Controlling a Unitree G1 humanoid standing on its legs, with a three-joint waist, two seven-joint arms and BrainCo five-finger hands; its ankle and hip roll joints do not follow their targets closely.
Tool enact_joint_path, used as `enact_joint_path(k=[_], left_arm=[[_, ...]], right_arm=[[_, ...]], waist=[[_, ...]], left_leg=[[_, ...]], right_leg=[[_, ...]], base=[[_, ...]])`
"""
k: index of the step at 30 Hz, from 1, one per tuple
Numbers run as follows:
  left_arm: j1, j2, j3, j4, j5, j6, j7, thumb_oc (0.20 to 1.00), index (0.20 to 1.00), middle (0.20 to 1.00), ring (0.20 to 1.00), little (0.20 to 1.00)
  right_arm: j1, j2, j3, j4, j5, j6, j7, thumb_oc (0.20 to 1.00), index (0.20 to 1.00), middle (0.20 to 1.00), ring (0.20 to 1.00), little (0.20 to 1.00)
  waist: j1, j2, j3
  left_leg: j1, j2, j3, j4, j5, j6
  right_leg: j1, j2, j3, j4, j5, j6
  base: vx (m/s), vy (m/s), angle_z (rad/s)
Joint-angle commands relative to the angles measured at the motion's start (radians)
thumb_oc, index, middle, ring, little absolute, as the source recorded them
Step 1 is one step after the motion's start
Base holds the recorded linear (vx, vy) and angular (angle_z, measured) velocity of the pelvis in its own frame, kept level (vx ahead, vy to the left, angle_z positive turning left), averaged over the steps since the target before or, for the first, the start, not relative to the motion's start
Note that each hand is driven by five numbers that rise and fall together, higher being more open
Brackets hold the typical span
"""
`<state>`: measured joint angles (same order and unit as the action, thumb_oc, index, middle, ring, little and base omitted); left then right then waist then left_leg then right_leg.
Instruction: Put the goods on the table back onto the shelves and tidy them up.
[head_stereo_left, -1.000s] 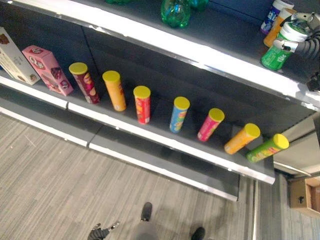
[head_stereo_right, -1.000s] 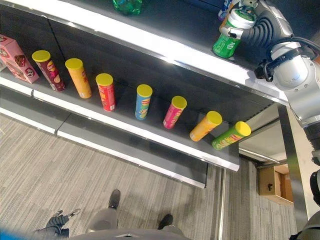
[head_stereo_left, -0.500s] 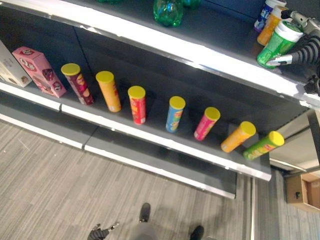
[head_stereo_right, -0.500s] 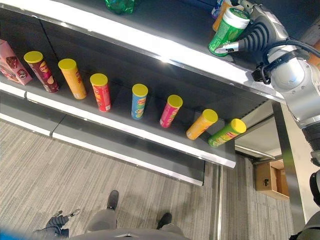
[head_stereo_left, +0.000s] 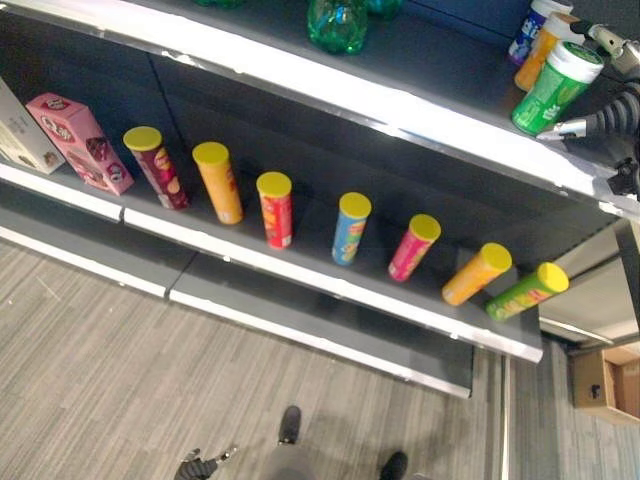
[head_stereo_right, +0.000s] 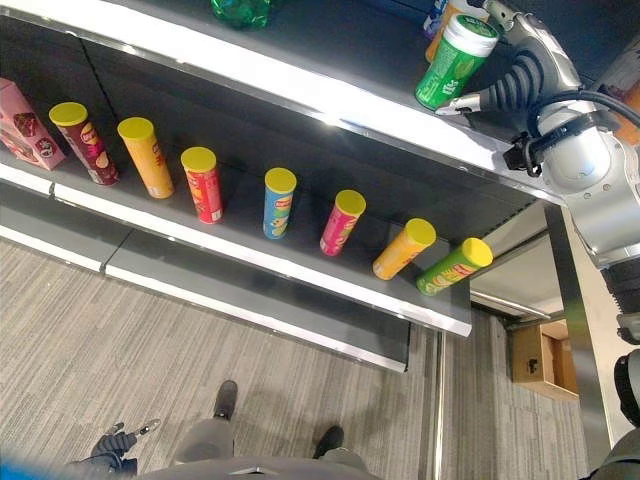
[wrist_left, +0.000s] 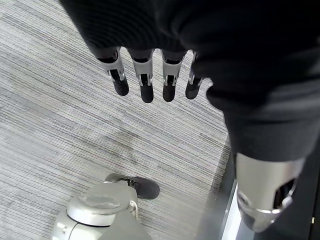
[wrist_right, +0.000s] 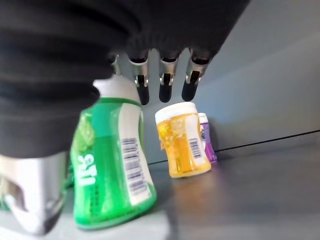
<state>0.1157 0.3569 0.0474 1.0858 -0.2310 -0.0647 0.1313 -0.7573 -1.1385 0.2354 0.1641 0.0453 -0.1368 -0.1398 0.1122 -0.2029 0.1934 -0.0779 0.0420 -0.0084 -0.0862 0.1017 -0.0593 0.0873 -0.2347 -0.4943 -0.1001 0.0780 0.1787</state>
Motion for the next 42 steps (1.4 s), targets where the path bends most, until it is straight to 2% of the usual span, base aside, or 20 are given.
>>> enact_joint_path(k=[1, 5, 8, 10, 11, 17, 21, 22, 25, 29, 31, 32, 33, 34, 35, 36, 42], left_arm=[[-0.017, 0.033, -0.002, 0.003, 0.016, -0.008, 0.029, 1.0, 1.0, 1.0, 1.0, 1.0], [-0.026, 0.022, -0.011, -0.005, 0.035, -0.004, 0.057, 1.0, 1.0, 1.0, 1.0, 1.0], [-0.032, 0.016, -0.021, -0.006, 0.039, 0.001, 0.08, 1.0, 1.0, 1.0, 1.0, 1.0], [-0.033, 0.017, -0.025, -0.005, 0.037, 0.002, 0.083, 1.0, 1.0, 1.0, 1.0, 1.0], [-0.034, 0.014, -0.03, 0.0, 0.035, 0.007, 0.09, 1.0, 1.0, 1.0, 1.0, 1.0], [-0.03, 0.014, -0.021, -0.001, 0.034, 0.009, 0.097, 1.0, 1.0, 1.0, 1.0, 1.0], [-0.032, 0.012, -0.019, -0.002, 0.035, 0.01, 0.1, 1.0, 1.0, 1.0, 1.0, 1.0], [-0.032, 0.006, -0.012, -0.004, 0.034, 0.012, 0.096, 1.0, 1.0, 1.0, 1.0, 1.0], [-0.032, 0.005, -0.007, -0.005, 0.032, 0.013, 0.084, 1.0, 1.0, 1.0, 1.0, 1.0], [-0.03, 0.001, -0.001, -0.011, 0.044, 0.01, 0.044, 1.0, 1.0, 1.0, 1.0, 1.0], [-0.031, 0.004, 0.004, -0.018, 0.05, 0.005, 0.02, 1.0, 1.0, 1.0, 1.0, 1.0], [-0.036, 0.011, 0.008, -0.033, 0.061, 0.002, 0.0, 1.0, 1.0, 1.0, 1.0, 1.0], [-0.036, 0.011, 0.007, -0.033, 0.061, 0.002, 0.0, 1.0, 1.0, 1.0, 1.0, 1.0], [-0.039, 0.021, 0.016, -0.05, 0.073, -0.001, -0.01, 1.0, 1.0, 1.0, 1.0, 1.0], [-0.036, 0.026, 0.017, -0.057, 0.082, -0.001, -0.019, 1.0, 1.0, 1.0, 1.0, 1.0], [-0.036, 0.027, 0.015, -0.058, 0.082, -0.001, -0.019, 1.0, 1.0, 1.0, 1.0, 1.0], [-0.041, 0.044, 0.001, -0.115, 0.1, -0.011, -0.05, 1.0, 1.0, 1.0, 1.0, 1.0]], right_arm=[[-0.028, 0.006, -0.057, -0.077, -0.131, 0.001, -0.14, 1.0, 1.0, 1.0, 1.0, 1.0], [0.007, 0.03, -0.153, -0.126, -0.289, 0.038, -0.256, 1.0, 1.0, 1.0, 1.0, 1.0], [0.024, 0.056, -0.258, -0.149, -0.343, 0.07, -0.363, 1.0, 1.0, 1.0, 1.0, 1.0], [0.037, 0.064, -0.287, -0.157, -0.35, 0.079, -0.382, 1.0, 1.0, 1.0, 1.0, 1.0], [0.038, 0.073, -0.337, -0.174, -0.357, 0.087, -0.437, 1.0, 1.0, 1.0, 1.0, 1.0], [0.083, 0.066, -0.418, -0.232, -0.388, 0.107, -0.484, 1.0, 1.0, 1.0, 1.0, 1.0], [0.134, 0.069, -0.467, -0.274, -0.374, 0.101, -0.481, 1.0, 1.0, 1.0, 1.0, 1.0], [0.178, 0.08, -0.493, -0.308, -0.337, 0.077, -0.461, 1.0, 1.0, 1.0, 1.0, 1.0], [0.272, 0.113, -0.544, -0.372, -0.27, 0.033, -0.409, 1.0, 1.0, 1.0, 1.0, 1.0], [0.451, 0.202, -0.624, -0.452, -0.008, -0.087, -0.235, 1.0, 1.0, 1.0, 1.0, 1.0], [0.524, 0.264, -0.644, -0.456, 0.148, -0.126, -0.142, 1.0, 1.0, 1.0, 1.0, 1.0], [0.61, 0.291, -0.656, -0.438, 0.24, -0.131, -0.057, 1.0, 1.0, 1.0, 1.0, 1.0], [0.611, 0.291, -0.657, -0.439, 0.24, -0.131, -0.057, 1.0, 1.0, 1.0, 1.0, 1.0], [0.694, 0.322, -0.668, -0.433, 0.298, -0.116, 0.006, 1.0, 1.0, 1.0, 1.0, 1.0], [0.73, 0.343, -0.68, -0.428, 0.333, -0.109, 0.039, 1.0, 1.0, 1.0, 1.0, 1.0], [0.733, 0.344, -0.683, -0.429, 0.334, -0.109, 0.04, 1.0, 1.0, 1.0, 1.0, 1.0], [0.87, 0.425, -0.711, -0.385, 0.49, -0.081, 0.16, 1.0, 1.0, 1.0, 1.0, 1.0]], waist=[[0.017, 0.016, -0.015], [0.026, 0.018, -0.013], [0.03, 0.019, -0.01], [0.033, 0.016, -0.011], [0.034, 0.011, -0.012], [0.028, 0.001, -0.017], [0.016, -0.006, -0.02], [-0.003, -0.008, -0.023], [-0.016, -0.009, -0.024], [-0.058, -0.003, -0.026], [-0.081, 0.006, -0.023], [-0.099, 0.013, -0.023], [-0.098, 0.012, -0.023], [-0.125, 0.023, -0.02], [-0.134, 0.031, -0.02], [-0.132, 0.029, -0.023], [-0.2, 0.066, -0.034]], left_leg=[[0.059, 0.035, 0.039, 0.001, -0.131, -0.051], [0.056, 0.032, 0.033, 0.002, -0.135, -0.046], [0.05, 0.029, 0.025, 0.003, -0.136, -0.042], [0.049, 0.028, 0.024, 0.003, -0.137, -0.042], [0.048, 0.026, 0.021, 0.003, -0.14, -0.04], [0.055, 0.023, 0.023, 0.003, -0.146, -0.038], [0.054, 0.021, 0.026, 0.001, -0.143, -0.035], [0.057, 0.022, 0.031, 0.001, -0.143, -0.034], [0.064, 0.026, 0.041, 0.0, -0.147, -0.036], [0.08, 0.031, 0.069, 0.0, -0.153, -0.034], [0.085, 0.031, 0.084, 0.0, -0.155, -0.033], [0.095, 0.032, 0.104, 0.001, -0.159, -0.031], [0.094, 0.032, 0.105, 0.0, -0.159, -0.031], [0.102, 0.035, 0.123, 0.001, -0.161, -0.031], [0.11, 0.039, 0.135, 0.003, -0.168, -0.032], [0.107, 0.036, 0.136, 0.001, -0.163, -0.03], [0.133, 0.039, 0.185, 0.0, -0.172, -0.028]], right_leg=[[0.012, -0.037, 0.027, 0.042, -0.056, 0.055], [0.011, -0.039, 0.022, 0.043, -0.058, 0.056], [0.008, -0.041, 0.022, 0.043, -0.058, 0.057], [0.008, -0.041, 0.021, 0.043, -0.058, 0.058], [0.007, -0.041, 0.022, 0.042, -0.059, 0.059], [0.007, -0.039, 0.031, 0.041, -0.059, 0.06], [0.003, -0.039, 0.035, 0.04, -0.056, 0.06], [0.0, -0.041, 0.039, 0.04, -0.055, 0.06], [0.001, -0.038, 0.049, 0.04, -0.056, 0.06], [-0.006, -0.039, 0.074, 0.044, -0.056, 0.062], [-0.013, -0.041, 0.088, 0.047, -0.054, 0.064], [-0.024, -0.043, 0.111, 0.051, -0.05, 0.066], [-0.026, -0.043, 0.112, 0.051, -0.05, 0.066], [-0.034, -0.043, 0.13, 0.055, -0.049, 0.067], [-0.038, -0.042, 0.144, 0.059, -0.051, 0.068], [-0.043, -0.044, 0.145, 0.058, -0.048, 0.069], [-0.064, -0.042, 0.202, 0.063, -0.04, 0.071]], base=[[0.0, 0.0, 0.0], [0.0, 0.0, 0.0], [0.0, 0.0, 0.0], [0.0, 0.0, 0.0], [0.0, 0.0, 0.0], [0.0, 0.0, 0.0], [0.0, 0.0, 0.0], [0.0, 0.0, 0.0], [0.0, 0.007, -0.02], [-0.01, 0.025, -0.13], [-0.02, 0.029, -0.35], [-0.02, 0.027, -0.41], [-0.04, 0.024, -0.44], [-0.02, 0.014, -0.36], [-0.03, 0.019, -0.33], [0.0, 0.014, -0.4], [0.0, 0.018, -0.37]])
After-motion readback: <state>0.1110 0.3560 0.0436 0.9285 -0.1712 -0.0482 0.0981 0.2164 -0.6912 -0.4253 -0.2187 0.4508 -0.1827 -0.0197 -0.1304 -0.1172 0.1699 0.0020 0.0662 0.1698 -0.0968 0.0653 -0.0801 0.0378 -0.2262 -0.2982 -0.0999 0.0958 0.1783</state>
